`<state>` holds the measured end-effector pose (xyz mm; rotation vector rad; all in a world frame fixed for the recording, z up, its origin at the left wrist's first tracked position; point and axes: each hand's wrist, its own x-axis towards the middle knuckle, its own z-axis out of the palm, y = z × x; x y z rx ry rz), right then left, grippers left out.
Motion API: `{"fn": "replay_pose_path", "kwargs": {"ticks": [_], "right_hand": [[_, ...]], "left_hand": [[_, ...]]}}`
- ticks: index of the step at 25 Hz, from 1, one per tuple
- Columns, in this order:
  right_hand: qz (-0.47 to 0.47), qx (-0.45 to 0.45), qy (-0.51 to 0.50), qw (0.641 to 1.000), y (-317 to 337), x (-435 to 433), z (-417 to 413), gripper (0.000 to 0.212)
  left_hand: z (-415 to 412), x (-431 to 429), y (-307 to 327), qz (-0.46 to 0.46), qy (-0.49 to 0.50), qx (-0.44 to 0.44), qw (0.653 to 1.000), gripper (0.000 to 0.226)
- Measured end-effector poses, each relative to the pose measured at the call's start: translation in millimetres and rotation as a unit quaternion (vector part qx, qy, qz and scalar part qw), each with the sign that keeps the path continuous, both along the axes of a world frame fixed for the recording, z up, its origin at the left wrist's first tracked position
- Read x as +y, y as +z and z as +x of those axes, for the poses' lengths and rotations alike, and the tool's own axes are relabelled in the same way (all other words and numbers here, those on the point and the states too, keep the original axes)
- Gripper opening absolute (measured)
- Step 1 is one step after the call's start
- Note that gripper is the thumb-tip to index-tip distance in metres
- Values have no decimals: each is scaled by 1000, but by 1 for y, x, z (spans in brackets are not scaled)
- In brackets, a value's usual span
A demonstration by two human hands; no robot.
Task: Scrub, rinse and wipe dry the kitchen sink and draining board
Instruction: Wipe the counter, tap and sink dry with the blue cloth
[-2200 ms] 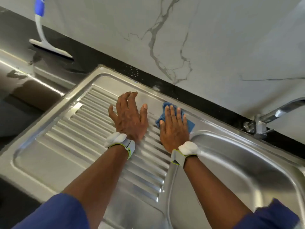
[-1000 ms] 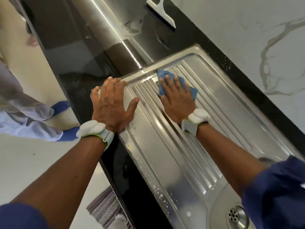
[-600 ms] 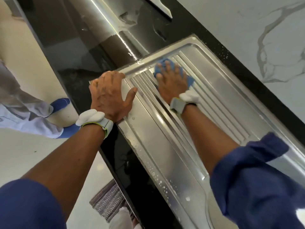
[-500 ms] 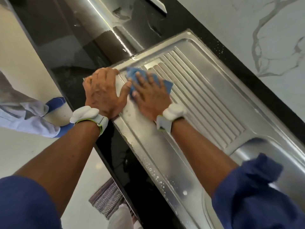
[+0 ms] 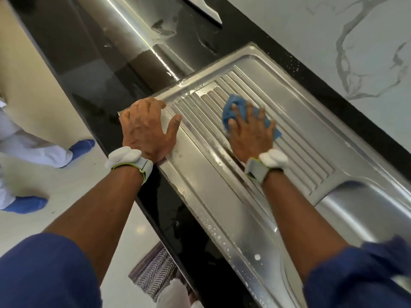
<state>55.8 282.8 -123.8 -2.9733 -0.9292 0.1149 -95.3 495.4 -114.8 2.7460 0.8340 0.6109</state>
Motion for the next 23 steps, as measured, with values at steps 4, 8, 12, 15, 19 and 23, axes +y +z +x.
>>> {"fn": "replay_pose_path", "kwargs": {"ticks": [4,8,12,15,19,23], "right_hand": [[31,10,132,991,-3,49,-51,64],[27,10,242,970,6,-31,-122,55],[18,3,93,995,8,-128,-104,58],[30,23,-74,997,8,-118,-33,63],[43,-5,-4,999,-1,-43,-36,61],[46,-19,141,989,-2,-79,-109,53]], "left_hand": [[0,-2,1,-1,1,-13,1000,49],[-1,-2,3,-12,-6,-12,1000,49],[-2,-2,2,-13,-13,-8,1000,53],[-2,-3,1,0,-15,0,1000,54],[-2,-2,2,-8,-17,3,1000,55],[-3,-2,4,-10,-22,2,1000,52]]}}
